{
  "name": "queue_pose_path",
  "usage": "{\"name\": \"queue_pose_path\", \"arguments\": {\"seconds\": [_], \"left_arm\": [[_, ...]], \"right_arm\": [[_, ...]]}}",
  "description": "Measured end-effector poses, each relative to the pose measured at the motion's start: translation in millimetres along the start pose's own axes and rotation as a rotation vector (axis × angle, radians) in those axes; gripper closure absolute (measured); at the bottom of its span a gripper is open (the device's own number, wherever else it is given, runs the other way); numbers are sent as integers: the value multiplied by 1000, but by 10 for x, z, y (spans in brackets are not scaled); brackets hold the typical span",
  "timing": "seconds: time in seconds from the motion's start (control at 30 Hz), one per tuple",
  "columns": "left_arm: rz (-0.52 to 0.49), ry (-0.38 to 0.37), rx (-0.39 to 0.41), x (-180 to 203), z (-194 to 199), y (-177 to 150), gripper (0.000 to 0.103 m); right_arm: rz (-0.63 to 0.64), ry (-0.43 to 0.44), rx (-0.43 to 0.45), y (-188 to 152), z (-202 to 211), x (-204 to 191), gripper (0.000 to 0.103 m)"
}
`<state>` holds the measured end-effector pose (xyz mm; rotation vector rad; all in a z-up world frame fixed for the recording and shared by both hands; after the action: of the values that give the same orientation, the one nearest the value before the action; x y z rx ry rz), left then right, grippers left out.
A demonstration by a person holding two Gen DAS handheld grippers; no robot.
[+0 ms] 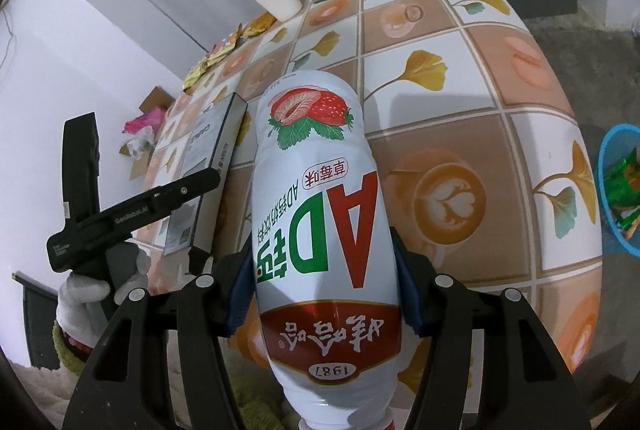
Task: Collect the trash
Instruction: 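Lift the bottle and CABLE box and carry them toward the blue wastebasket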
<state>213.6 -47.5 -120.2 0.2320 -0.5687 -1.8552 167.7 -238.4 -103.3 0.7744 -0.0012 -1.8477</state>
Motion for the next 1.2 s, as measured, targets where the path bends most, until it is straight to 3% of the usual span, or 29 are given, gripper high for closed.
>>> {"name": "queue_pose_path", "arguments": {"seconds": [0.07,0.23,0.63,0.8,1.2], "left_arm": [[-44,13,12,16,11,-11,10],[-133,-36,14,88,73,-77,10],[-131,59,-10,-5,-83,-38,10],[-133,66,18,-9,-76,-15,16],[-145,104,88,0,84,24,18]], "right_arm": [[-3,-6,3,3,-14,-17,47],[-10,-18,3,21,-7,-7,46],[28,-102,14,28,-79,-57,39],[33,-127,28,57,-95,-40,38],[12,-110,60,45,-79,-18,44]]}}
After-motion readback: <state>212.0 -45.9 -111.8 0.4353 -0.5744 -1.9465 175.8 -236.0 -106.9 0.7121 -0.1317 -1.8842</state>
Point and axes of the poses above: each gripper's, at about its wrist camera, not at the fingertips, and z roughly against the way its jaws point, x to its right, y to its top, the point moved 8 cm from there along -z, roughly the way its jaws point, and after that the axes turned 6 degrees about -z, right-handed, at the moved point
